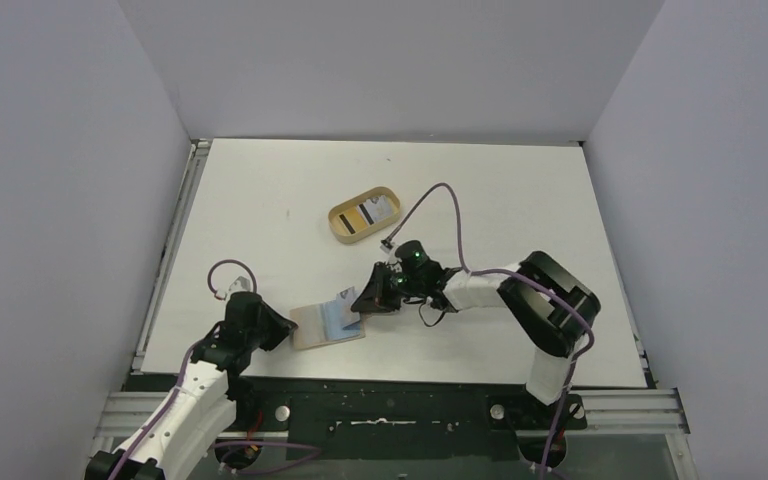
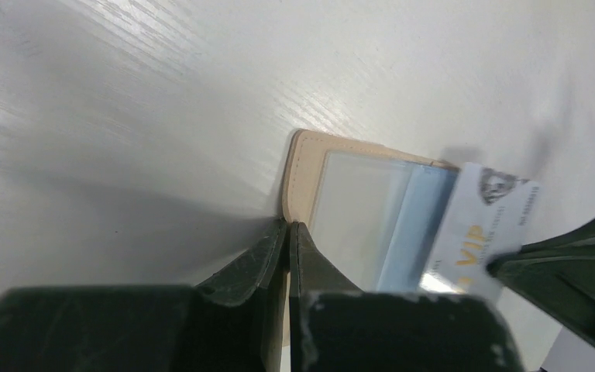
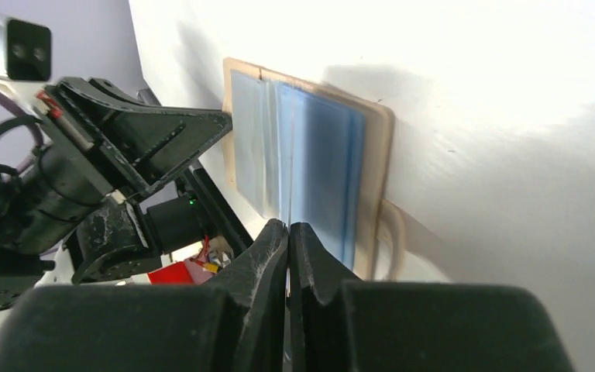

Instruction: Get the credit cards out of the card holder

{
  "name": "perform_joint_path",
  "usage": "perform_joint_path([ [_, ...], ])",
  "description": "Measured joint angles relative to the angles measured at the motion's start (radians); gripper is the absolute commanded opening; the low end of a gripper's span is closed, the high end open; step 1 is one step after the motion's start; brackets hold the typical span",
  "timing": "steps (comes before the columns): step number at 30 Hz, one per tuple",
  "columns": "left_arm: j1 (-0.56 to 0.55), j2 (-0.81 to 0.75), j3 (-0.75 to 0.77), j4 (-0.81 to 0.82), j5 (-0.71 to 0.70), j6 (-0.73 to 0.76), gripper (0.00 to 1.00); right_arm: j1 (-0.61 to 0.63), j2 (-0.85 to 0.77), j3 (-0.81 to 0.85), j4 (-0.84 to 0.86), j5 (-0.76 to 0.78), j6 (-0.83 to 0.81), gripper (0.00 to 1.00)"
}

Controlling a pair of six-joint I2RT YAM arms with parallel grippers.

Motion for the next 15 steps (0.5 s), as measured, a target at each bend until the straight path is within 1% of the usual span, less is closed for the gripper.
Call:
perform_joint_path([
  [1,0.000,-0.003,0.000,-0.003,0.000,0.000,0.00,-0.021,-0.026,0.007,-0.048,-0.008,-0.030,0.00],
  [3,0.000,-0.008,0.000,-0.010,0.000,0.000,0.00,-0.072,-0.085,0.060,-0.202,-0.023,-0.126,0.00],
  [5,0.000,-0.013,0.000,-0.016,0.000,0.000,0.00,-0.118,-0.119,0.145,-0.343,-0.031,-0.220,0.00],
  [8,0.000,-0.013,0.000,-0.018,0.000,0.000,0.00,-0.189,-0.138,0.328,-0.525,-0.040,-0.366,0.00],
  [11,0.000,-0.008,0.004,-0.019,0.000,0.001,0.00,-0.263,-0.094,0.573,-0.698,-0.058,-0.511,0.00],
  [15,-0.001,0.003,0.011,-0.022,0.002,0.003,0.00,-0.333,0.072,0.893,-0.858,-0.071,-0.676,0.00],
])
